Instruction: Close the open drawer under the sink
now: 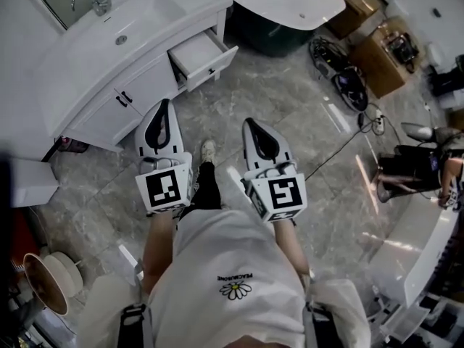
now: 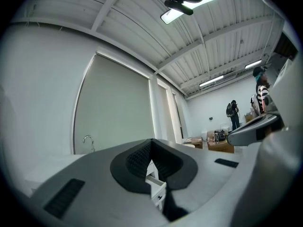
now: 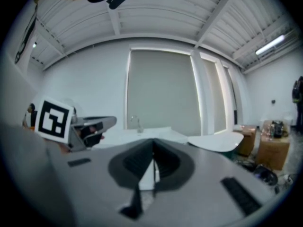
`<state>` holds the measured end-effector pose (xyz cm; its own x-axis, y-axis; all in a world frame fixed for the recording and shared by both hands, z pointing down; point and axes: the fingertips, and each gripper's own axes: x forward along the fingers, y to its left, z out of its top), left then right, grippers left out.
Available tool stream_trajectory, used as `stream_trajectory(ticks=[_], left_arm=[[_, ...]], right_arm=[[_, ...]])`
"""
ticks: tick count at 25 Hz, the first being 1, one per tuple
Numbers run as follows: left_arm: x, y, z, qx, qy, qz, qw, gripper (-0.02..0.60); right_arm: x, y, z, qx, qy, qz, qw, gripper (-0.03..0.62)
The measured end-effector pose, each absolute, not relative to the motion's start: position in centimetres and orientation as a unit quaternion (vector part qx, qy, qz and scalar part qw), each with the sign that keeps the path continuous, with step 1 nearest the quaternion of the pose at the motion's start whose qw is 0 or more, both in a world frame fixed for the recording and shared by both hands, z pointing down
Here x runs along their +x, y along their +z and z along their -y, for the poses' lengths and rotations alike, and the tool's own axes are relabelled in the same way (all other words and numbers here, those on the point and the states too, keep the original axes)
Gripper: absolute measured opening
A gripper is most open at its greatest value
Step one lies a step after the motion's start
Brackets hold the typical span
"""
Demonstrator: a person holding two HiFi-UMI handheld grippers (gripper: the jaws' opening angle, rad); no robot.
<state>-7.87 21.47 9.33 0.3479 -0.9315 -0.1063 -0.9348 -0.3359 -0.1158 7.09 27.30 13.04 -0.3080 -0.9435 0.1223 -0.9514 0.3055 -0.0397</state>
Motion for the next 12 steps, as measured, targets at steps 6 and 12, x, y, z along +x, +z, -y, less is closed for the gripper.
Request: stream_trajectory(ticks=[6, 12], left_arm=[[-7.6, 10.6, -15.3, -0.817, -0.010, -0.572, 0.069, 0.015], [-7.3, 10.0, -7.6, -0.825, 0.000, -0.562, 0.054, 0.015]], right_arm=[[6.2, 13.4, -20.4, 0.568, 0.065, 0.820, 0.037, 0.028], [6.7, 13.2, -11.5, 0.574, 0.079, 0.814, 0.045, 0.028]])
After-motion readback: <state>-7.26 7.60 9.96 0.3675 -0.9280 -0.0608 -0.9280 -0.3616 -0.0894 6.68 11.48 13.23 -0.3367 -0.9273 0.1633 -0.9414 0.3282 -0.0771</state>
